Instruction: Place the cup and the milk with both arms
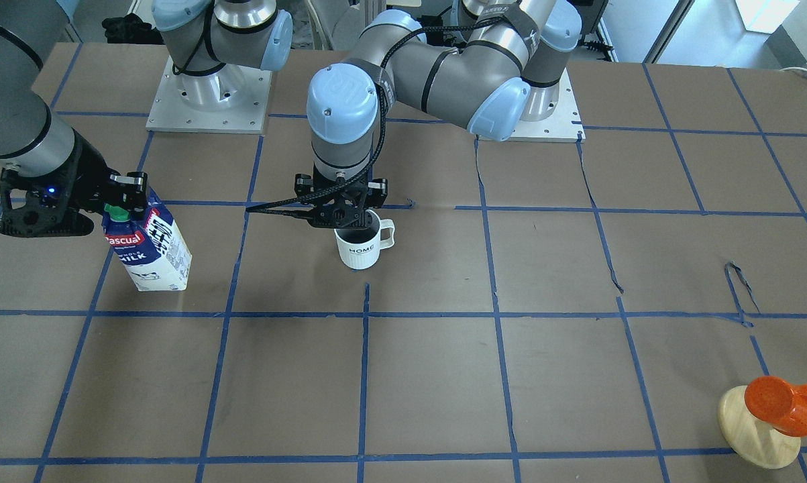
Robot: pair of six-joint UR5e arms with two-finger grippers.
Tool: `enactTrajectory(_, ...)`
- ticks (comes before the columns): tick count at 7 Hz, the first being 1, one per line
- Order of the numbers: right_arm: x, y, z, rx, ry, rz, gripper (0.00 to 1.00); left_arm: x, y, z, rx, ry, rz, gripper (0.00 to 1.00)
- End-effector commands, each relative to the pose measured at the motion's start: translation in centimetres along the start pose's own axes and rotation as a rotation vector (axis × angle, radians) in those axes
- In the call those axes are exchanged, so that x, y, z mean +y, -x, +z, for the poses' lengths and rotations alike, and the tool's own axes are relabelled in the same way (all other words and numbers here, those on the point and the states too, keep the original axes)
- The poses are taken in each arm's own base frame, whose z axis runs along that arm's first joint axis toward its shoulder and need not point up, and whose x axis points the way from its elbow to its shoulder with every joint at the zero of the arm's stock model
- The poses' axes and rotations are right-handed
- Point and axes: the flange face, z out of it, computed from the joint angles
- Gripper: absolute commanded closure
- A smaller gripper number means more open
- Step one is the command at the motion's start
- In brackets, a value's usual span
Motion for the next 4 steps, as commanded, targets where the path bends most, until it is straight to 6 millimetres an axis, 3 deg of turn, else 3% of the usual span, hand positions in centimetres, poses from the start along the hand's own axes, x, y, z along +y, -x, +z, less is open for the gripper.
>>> enactTrajectory(1, 0.2, 4.8, 0.3, -0.002, 0.002, 0.034, 0.88, 0.1, 4.7, -6.9, -0.05, -0.026, 0.098, 0.09)
enactTrajectory(2, 0.5, 7.3, 0.6, -0.017, 0.005, 0.053, 0.88, 0.0, 8.2, -11.6, -0.044, -0.052, 0.11, 0.1)
enactTrajectory(3, 1.0, 10.1, 1.0, -0.055, 0.012, 0.104, 0.88, 0.1, 11.3, -14.9, -0.082, -0.109, 0.172, 0.15)
enactTrajectory(4, 1.2, 12.6, 1.6, -0.057, 0.021, 0.14, 0.88, 0.9, 14.0, -16.7, -0.152, -0.115, 0.235, 0.17)
